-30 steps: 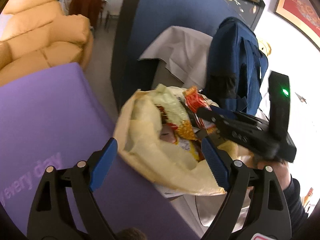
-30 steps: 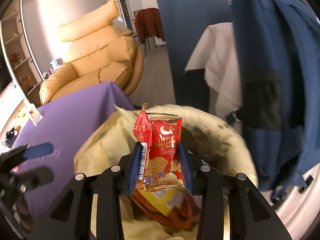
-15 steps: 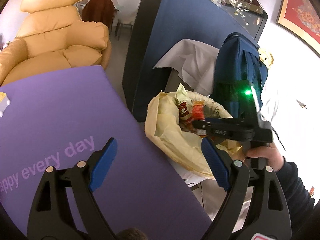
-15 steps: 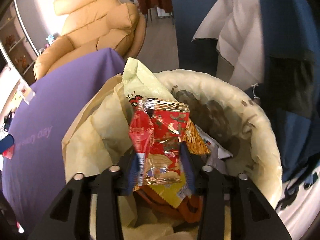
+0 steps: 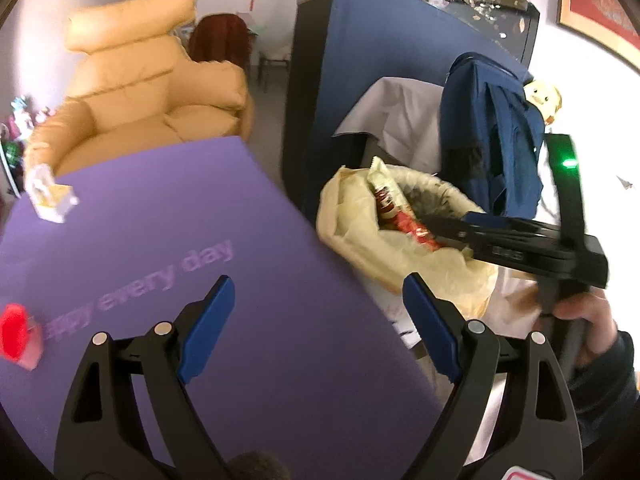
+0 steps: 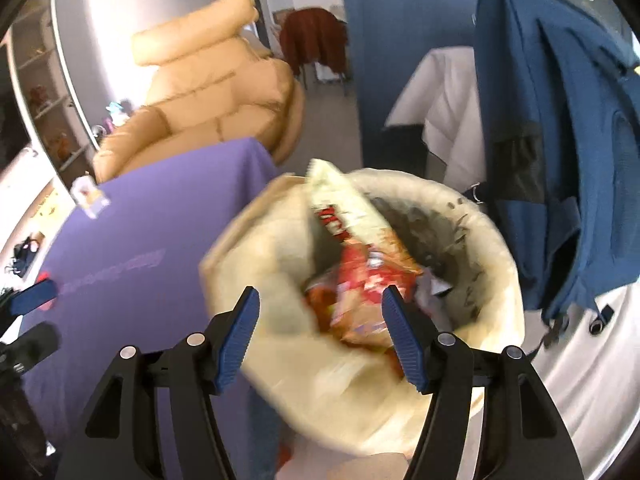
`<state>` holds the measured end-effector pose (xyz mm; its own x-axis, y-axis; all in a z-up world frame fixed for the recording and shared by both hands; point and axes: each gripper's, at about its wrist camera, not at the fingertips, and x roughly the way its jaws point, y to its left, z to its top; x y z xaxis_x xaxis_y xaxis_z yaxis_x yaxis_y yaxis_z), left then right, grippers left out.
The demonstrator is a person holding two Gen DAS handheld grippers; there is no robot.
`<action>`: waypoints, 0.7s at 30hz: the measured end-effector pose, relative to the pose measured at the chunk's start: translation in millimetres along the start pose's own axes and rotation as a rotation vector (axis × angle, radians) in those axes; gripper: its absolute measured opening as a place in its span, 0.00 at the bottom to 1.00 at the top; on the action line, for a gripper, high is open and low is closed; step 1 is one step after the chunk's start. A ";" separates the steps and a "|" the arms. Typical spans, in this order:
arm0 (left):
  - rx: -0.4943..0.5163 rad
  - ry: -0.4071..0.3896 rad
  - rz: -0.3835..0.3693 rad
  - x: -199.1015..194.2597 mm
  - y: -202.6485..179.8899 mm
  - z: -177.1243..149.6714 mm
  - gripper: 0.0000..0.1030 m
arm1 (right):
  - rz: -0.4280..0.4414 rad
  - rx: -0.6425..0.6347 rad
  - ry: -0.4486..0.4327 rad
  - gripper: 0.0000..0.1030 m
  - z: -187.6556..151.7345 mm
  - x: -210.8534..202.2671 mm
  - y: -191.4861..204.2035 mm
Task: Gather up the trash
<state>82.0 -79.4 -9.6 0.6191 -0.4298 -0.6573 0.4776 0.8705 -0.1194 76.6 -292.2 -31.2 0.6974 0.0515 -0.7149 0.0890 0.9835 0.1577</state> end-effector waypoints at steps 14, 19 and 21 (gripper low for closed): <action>-0.040 -0.046 0.166 -63.3 5.2 -50.1 0.78 | 0.018 -0.027 -0.105 0.59 -70.0 -82.6 78.0; -0.048 -0.043 0.257 -70.8 5.1 -53.7 0.78 | -0.011 -0.047 -0.157 0.58 -75.4 -100.2 87.3; -0.039 -0.053 0.279 -75.0 2.9 -55.0 0.78 | -0.015 -0.053 -0.170 0.58 -76.0 -105.8 89.8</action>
<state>2.7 -31.4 -1.6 0.7551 -0.1832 -0.6295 0.2603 0.9650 0.0313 -43.2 -196.2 6.8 0.8068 0.0110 -0.5908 0.0662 0.9919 0.1089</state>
